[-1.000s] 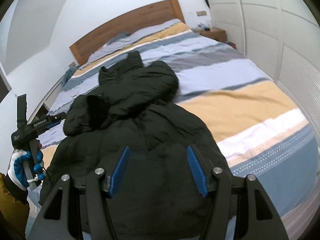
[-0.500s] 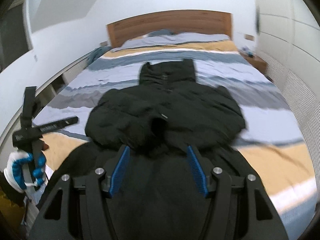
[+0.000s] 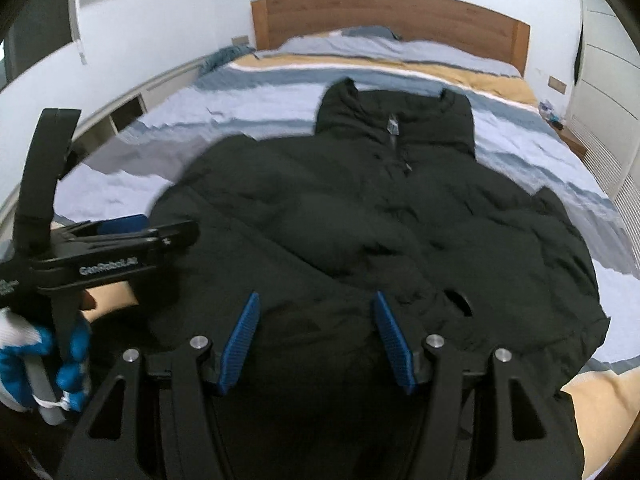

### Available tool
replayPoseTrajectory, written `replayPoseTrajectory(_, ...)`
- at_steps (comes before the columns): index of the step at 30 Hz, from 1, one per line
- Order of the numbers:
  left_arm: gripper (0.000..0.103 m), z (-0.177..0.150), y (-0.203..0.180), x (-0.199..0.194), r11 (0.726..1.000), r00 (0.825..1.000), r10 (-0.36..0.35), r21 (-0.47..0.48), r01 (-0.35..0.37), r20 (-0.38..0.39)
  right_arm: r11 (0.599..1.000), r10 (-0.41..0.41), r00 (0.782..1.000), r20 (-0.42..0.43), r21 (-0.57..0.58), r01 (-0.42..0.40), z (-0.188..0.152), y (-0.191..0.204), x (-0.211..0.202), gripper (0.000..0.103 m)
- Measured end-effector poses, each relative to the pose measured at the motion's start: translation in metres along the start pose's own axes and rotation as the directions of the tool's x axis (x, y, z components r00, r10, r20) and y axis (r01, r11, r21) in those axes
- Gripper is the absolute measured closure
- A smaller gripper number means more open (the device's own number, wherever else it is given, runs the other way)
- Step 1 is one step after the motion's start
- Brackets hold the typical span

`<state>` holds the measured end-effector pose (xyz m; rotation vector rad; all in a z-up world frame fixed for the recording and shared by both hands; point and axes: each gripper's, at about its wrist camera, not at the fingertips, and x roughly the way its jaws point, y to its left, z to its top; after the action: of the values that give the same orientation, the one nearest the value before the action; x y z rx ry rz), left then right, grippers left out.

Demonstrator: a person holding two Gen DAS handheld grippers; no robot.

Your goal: Fold large clothes

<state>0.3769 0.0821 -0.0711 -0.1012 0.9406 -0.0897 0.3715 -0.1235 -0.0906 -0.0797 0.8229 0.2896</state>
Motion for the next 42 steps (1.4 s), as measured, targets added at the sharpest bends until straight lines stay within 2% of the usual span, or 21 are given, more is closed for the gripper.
replayPoseTrajectory(2, 0.017, -0.008, -0.004, 0.009, 1.000, 1.000, 0.016, 0.024, -0.016, -0.020, 1.000, -0.003, 1.000, -0.010, 0.003, 0.003, -0.009, -0.015, 0.005, 0.045)
replayPoseTrajectory(4, 0.016, -0.010, -0.005, 0.010, 0.999, 0.999, 0.015, 0.031, -0.014, -0.032, 0.999, -0.045, 0.999, -0.027, -0.006, 0.045, -0.019, -0.031, 0.010, 0.045)
replayPoseTrajectory(6, 0.016, -0.011, -0.007, 0.008, 0.999, 0.999, 0.019, 0.042, -0.017, -0.038, 1.000, -0.024, 0.999, -0.039, 0.014, 0.024, -0.029, -0.047, 0.011, 0.045)
replayPoseTrajectory(9, 0.017, -0.012, -0.011, -0.004, 0.998, 0.999, 0.034, 0.055, -0.033, -0.027, 0.998, -0.059, 0.997, -0.045, 0.006, 0.060, -0.032, -0.056, 0.003, 0.045)
replayPoseTrajectory(11, 0.017, -0.016, -0.014, -0.023, 0.998, 1.000, -0.002, 0.056, 0.002, 0.007, 0.996, -0.086, 0.995, -0.044, 0.006, 0.086, -0.034, -0.060, -0.006, 0.045)
replayPoseTrajectory(12, 0.017, -0.018, -0.017, -0.030, 0.998, 1.000, -0.020, 0.064, 0.019, 0.022, 0.989, -0.151, 0.987, -0.046, -0.011, 0.151, -0.035, -0.061, -0.012, 0.045)
replayPoseTrajectory(14, 0.016, -0.023, -0.026, -0.041, 0.995, 0.999, -0.039, 0.091, 0.036, 0.038, 0.985, -0.172, 0.984, -0.052, 0.000, 0.172, -0.037, -0.069, -0.018, 0.045)
replayPoseTrajectory(17, 0.017, -0.030, -0.037, -0.044, 0.993, 0.999, -0.039, 0.115, 0.035, 0.035, 0.987, -0.152, 0.988, -0.039, 0.049, 0.154, -0.040, -0.074, -0.036, 0.045)
replayPoseTrajectory(22, 0.017, -0.037, -0.044, -0.041, 0.995, 0.999, -0.034, 0.093, 0.031, 0.029, 0.993, -0.117, 0.993, -0.002, 0.028, 0.117, -0.039, -0.056, -0.055, 0.045)
replayPoseTrajectory(28, 0.016, -0.044, -0.049, -0.035, 0.993, 0.999, -0.008, 0.121, 0.003, 0.041, 0.997, -0.079, 0.996, 0.037, 0.028, 0.078, -0.036, -0.038, -0.053, 0.045)
replayPoseTrajectory(32, 0.016, -0.049, -0.052, -0.029, 0.991, 0.999, 0.003, 0.137, -0.009, 0.046, 0.997, -0.081, 0.997, -0.009, 0.017, 0.081, -0.039, -0.039, -0.025, 0.045)
replayPoseTrajectory(35, 0.016, -0.050, -0.055, -0.030, 0.988, 0.998, 0.017, 0.152, -0.025, 0.053, 0.995, -0.071, 0.997, -0.037, 0.067, 0.073, -0.048, -0.055, -0.012, 0.045)
replayPoseTrajectory(37, 0.016, -0.052, -0.056, -0.032, 0.987, 0.998, 0.020, 0.157, -0.029, 0.057, 0.991, -0.102, 0.993, -0.050, 0.077, 0.106, -0.052, -0.062, -0.011, 0.045)
replayPoseTrajectory(42, 0.017, -0.058, -0.060, -0.048, 0.987, 0.997, 0.031, 0.153, -0.042, 0.072, 0.985, -0.123, 0.990, -0.065, 0.114, 0.130, -0.062, -0.080, -0.029, 0.045)
